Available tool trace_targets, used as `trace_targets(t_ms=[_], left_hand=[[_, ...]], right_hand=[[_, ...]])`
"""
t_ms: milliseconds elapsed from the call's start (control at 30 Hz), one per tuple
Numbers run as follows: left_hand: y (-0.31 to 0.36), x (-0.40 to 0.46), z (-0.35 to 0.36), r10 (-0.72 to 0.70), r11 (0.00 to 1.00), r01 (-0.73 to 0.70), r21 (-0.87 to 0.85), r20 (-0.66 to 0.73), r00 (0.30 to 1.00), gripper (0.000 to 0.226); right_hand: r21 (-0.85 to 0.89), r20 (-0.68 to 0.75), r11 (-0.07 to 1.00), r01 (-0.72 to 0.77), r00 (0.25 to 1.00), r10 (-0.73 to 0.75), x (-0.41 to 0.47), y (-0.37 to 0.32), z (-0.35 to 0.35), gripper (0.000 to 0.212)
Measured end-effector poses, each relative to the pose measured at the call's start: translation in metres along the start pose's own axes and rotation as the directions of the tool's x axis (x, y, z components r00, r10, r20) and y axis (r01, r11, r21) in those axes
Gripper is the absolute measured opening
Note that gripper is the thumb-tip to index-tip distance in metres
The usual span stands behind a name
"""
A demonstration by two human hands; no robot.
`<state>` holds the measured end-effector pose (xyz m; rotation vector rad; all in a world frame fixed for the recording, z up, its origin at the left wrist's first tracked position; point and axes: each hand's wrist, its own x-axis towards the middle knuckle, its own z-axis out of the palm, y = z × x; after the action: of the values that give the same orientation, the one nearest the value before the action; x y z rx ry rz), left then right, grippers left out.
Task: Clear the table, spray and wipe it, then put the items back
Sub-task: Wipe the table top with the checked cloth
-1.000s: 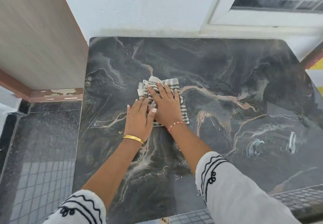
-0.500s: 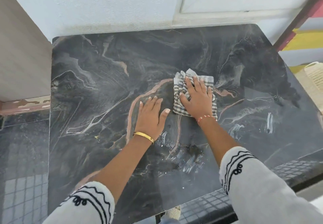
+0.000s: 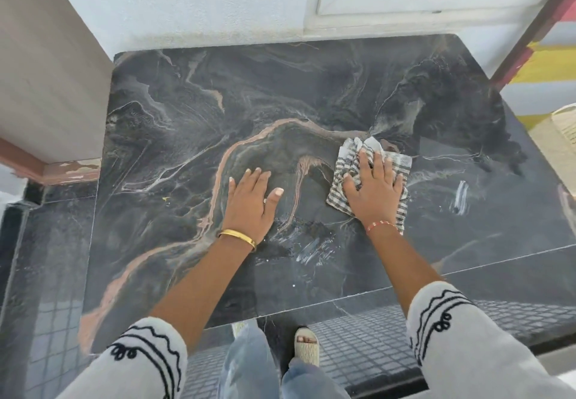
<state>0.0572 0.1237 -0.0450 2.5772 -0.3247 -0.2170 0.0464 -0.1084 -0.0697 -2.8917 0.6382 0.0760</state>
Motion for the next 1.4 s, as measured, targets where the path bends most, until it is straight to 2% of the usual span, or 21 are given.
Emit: trace_targets(t_ms=[333, 533, 667, 733, 800, 900, 1033, 1233, 1333, 1400], left_hand=[[-0.027, -0.049, -0.013, -0.107, 0.994, 0.108, 0.002, -0.125, 0.986, 0.084], [-0.051, -0.041, -0.032, -0.125, 0.992, 0.124, -0.017, -0.125, 0.984, 0.071], [-0.067, -0.039, -0.043, -0.097, 0.995, 0.093, -0.035, -0.12, 0.988, 0.082], [-0.076, -0.038, -0.049, -0.093, 0.995, 0.088, -0.045, -0.123, 0.988, 0.074], [-0.085, -0.038, -0.055, -0.093, 0.995, 0.088, -0.041, -0.136, 0.986, 0.065], [-0.097, -0.042, -0.063, -0.1, 0.995, 0.097, -0.028, -0.14, 0.985, 0.064], [-0.097, -0.052, -0.063, -0.123, 0.992, 0.118, -0.043, -0.152, 0.981, 0.067], [-0.072, -0.075, -0.044, -0.152, 0.988, 0.147, -0.05, -0.124, 0.981, 0.063], [-0.051, -0.084, -0.028, -0.135, 0.991, 0.13, -0.042, -0.131, 0.982, 0.063], [-0.036, -0.086, -0.017, -0.123, 0.992, 0.119, -0.033, -0.139, 0.983, 0.065]], right_hand=[[0.002, -0.015, 0.988, -0.156, 0.988, 0.156, -0.045, -0.033, 0.012, 0.061], [0.005, 0.007, 0.979, -0.205, 0.979, 0.205, -0.044, -0.07, 0.014, 0.06], [-0.007, 0.01, 0.999, -0.037, 0.999, 0.037, -0.05, -0.127, 0.024, 0.059], [0.002, 0.032, 0.996, 0.088, 0.996, -0.088, -0.06, -0.162, 0.03, 0.059], [-0.003, 0.042, 0.976, 0.218, 0.975, -0.217, -0.077, -0.191, 0.036, 0.058], [-0.004, 0.029, 0.931, 0.364, 0.931, -0.364, -0.11, -0.212, 0.043, 0.061], [-0.001, 0.074, 0.832, 0.555, 0.83, -0.554, -0.135, -0.199, 0.047, 0.06], [0.035, 0.075, 0.692, 0.721, 0.689, -0.721, -0.145, -0.153, 0.044, 0.057], [0.023, 0.077, 0.668, 0.744, 0.664, -0.743, -0.141, -0.113, 0.037, 0.057], [-0.001, 0.088, 0.703, 0.711, 0.701, -0.708, -0.134, -0.084, 0.031, 0.058]])
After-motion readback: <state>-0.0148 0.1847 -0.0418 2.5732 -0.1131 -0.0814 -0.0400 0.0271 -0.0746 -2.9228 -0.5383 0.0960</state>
